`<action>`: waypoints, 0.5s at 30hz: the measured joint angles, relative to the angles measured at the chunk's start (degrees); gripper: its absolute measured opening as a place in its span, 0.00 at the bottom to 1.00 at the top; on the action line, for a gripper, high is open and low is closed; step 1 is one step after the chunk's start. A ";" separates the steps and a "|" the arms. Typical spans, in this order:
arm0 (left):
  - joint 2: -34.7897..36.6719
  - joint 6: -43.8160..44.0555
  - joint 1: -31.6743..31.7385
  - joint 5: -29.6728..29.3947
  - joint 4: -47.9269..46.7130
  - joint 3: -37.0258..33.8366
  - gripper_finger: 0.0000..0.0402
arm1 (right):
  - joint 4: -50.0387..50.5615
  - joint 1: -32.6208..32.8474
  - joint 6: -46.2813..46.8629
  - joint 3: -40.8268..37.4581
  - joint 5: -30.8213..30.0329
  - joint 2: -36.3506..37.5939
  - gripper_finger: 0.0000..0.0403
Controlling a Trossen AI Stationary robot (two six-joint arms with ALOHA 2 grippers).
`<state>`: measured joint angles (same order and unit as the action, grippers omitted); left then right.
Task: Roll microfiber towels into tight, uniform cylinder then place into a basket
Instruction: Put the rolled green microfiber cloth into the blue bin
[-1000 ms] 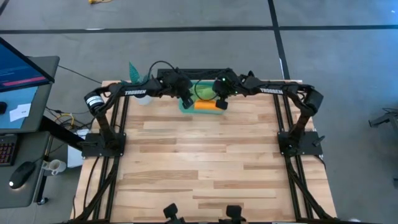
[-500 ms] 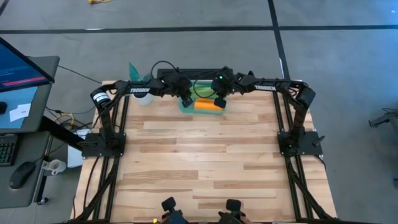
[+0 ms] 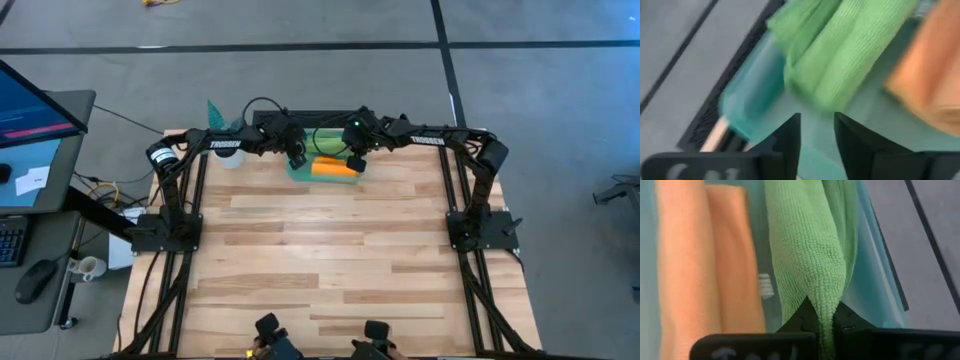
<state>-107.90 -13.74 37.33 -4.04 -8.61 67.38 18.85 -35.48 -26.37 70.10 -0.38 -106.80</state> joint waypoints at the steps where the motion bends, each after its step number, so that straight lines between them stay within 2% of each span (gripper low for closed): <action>1: -0.01 0.06 0.05 -1.11 -0.04 -0.01 0.29 | 0.04 -0.02 0.24 -0.02 -0.13 0.00 0.05; 6: -0.02 -0.72 0.03 -8.68 0.42 -0.01 0.43 | 0.03 -0.29 0.92 -0.02 0.15 0.04 0.05; 8: -0.02 -2.30 0.07 -9.30 0.75 -0.01 0.46 | -0.23 -0.24 0.92 -0.02 0.24 0.04 0.05; 10: 0.06 -2.31 0.09 -8.03 1.30 -0.01 0.47 | -0.29 -0.24 0.94 -0.02 0.30 0.04 0.05; 15: 0.90 -1.90 0.05 1.62 3.61 0.94 0.47 | -0.47 -0.17 1.33 -0.01 0.57 -0.21 0.06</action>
<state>-107.00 -15.64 37.38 -2.43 -5.00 68.33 18.38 -35.65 -25.05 70.10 0.19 -107.01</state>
